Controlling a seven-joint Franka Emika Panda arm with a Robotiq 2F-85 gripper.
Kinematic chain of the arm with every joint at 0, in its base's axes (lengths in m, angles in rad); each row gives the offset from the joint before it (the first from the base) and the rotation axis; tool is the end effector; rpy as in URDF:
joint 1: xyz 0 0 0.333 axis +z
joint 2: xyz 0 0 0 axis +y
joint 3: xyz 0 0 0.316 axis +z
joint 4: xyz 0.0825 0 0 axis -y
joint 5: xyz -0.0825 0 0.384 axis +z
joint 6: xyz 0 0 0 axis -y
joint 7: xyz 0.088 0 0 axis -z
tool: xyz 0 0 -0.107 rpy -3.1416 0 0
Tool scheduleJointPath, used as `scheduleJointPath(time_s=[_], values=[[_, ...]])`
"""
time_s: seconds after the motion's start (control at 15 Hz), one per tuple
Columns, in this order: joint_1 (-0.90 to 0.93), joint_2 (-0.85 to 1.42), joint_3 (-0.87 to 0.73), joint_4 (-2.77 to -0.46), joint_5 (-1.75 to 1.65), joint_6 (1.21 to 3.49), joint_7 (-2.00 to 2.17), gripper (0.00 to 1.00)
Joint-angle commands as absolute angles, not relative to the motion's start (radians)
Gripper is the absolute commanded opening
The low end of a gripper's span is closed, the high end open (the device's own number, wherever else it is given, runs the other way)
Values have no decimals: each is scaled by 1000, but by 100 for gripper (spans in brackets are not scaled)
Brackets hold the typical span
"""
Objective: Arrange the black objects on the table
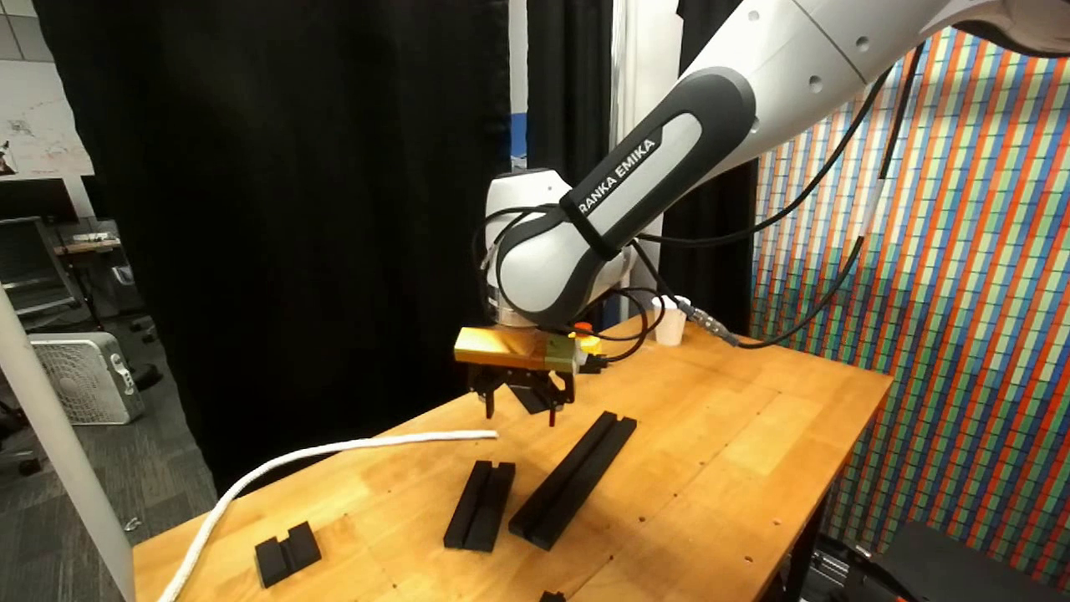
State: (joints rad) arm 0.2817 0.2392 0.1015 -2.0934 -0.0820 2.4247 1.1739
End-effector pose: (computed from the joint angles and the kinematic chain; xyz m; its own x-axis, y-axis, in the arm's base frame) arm 0.5453 0.2181 0.3174 0.7382 -0.6711 0.0685 -0.6673 -0.7413 -0.0719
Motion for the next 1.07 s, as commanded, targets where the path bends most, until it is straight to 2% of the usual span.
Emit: scheduleJointPath(time_s=[0.0,1.0], values=[[298,293,156,-2058,-18,2478,1149,100],[346,525,158,-1906,10,2476,1098,100]])
